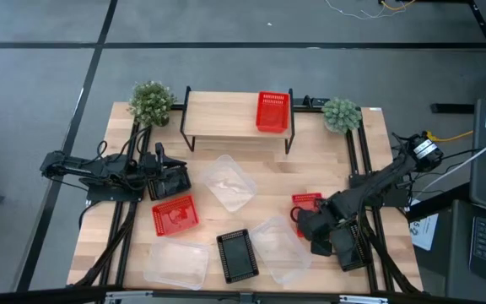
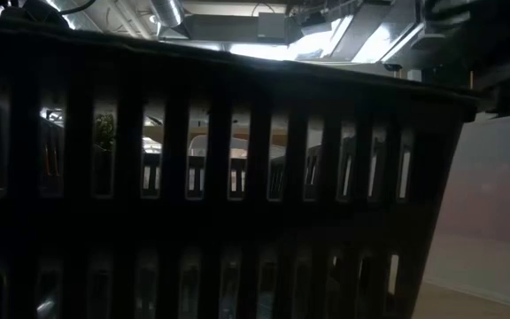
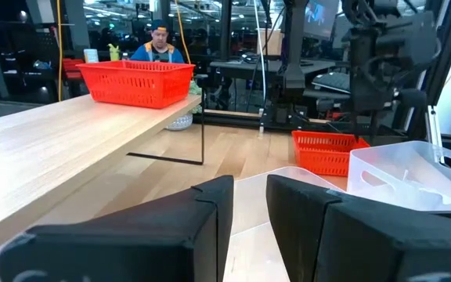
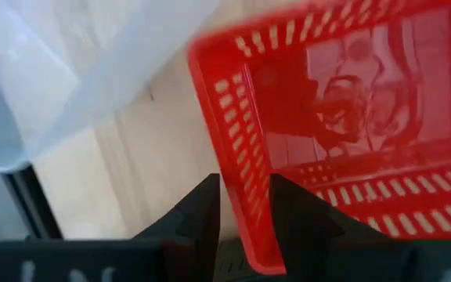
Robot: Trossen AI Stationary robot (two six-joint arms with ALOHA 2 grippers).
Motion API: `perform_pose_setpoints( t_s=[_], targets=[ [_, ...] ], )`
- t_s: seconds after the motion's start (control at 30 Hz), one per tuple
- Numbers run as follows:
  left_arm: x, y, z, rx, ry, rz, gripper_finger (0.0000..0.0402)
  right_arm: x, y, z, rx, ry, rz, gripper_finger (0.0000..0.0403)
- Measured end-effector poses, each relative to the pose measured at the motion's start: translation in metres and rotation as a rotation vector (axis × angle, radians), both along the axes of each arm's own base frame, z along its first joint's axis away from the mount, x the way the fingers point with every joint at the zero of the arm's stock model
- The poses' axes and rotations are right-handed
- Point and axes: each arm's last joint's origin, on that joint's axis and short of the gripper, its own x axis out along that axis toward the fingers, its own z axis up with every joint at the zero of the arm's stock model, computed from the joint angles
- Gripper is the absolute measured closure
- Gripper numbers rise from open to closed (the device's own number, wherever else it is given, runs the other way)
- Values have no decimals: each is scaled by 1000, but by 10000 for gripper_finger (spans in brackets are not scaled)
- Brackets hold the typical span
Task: Stack baskets on shelf by color
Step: Stack the right red bin on top of the red bin on the shelf
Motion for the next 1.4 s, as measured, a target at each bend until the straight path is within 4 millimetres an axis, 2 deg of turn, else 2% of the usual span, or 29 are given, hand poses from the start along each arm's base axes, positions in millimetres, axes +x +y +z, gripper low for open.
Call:
perform_pose_setpoints(
  t_s=[0.53, 0.63, 0.77, 0.93, 1.13, 1.3, 1.4],
  targets=[
    [0, 0, 0, 0, 0, 0, 330, -10, -4, -38, -2, -76, -39, 297],
    [0, 0, 0, 0, 0, 0, 330, -10, -5, -39, -34, -94, -38, 321],
    [0, 0, 0, 0, 0, 0, 330, -10, -7, -39, -95, -132, 9, 386],
    [0, 0, 0, 0, 0, 0, 330, -5, -13, -37, -177, -181, 31, 398],
    [0, 0, 0, 0, 0, 0, 330, 12, -17, -11, -236, -213, 56, 401],
    [0, 0, 0, 0, 0, 0, 330, 34, -9, 27, -217, -343, 184, 402],
    [0, 0, 0, 0, 0, 0, 330, 44, -11, 53, -279, -410, 258, 402]
  ],
)
